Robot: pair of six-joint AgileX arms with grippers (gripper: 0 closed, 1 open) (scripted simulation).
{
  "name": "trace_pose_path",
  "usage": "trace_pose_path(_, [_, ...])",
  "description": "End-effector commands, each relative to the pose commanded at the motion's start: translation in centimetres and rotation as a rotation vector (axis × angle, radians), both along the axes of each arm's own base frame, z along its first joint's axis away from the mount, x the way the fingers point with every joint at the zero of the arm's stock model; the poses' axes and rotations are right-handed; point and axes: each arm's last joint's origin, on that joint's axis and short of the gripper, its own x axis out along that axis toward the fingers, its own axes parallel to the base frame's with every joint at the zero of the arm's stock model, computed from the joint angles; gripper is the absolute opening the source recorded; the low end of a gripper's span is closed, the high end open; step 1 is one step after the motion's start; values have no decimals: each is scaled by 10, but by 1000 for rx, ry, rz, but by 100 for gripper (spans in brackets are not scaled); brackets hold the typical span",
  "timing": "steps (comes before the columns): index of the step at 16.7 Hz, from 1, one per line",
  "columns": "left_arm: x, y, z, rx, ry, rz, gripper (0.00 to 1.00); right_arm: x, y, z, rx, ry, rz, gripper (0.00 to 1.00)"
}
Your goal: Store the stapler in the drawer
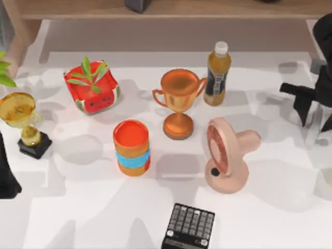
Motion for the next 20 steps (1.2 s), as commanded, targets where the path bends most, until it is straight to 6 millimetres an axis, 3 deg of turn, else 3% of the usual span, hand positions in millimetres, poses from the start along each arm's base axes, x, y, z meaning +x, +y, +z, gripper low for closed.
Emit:
trace_pose_path(3, [0, 0, 0, 0, 0, 0, 100, 0, 0, 0, 0, 0, 0, 2])
trace_pose_path(4, [0, 0, 0, 0, 0, 0, 100, 0, 0, 0, 0, 0, 0, 0])
trace_pose_path(13, [0, 0, 0, 0, 0, 0, 100, 0, 2, 1, 0, 0, 4, 0])
trace_pose_path(15, [0, 0, 0, 0, 0, 0, 100, -1, 10, 10, 2, 1, 14, 0])
trace_pose_path(20, [0, 0, 0, 0, 0, 0, 100, 0, 1, 30, 0, 0, 1, 0])
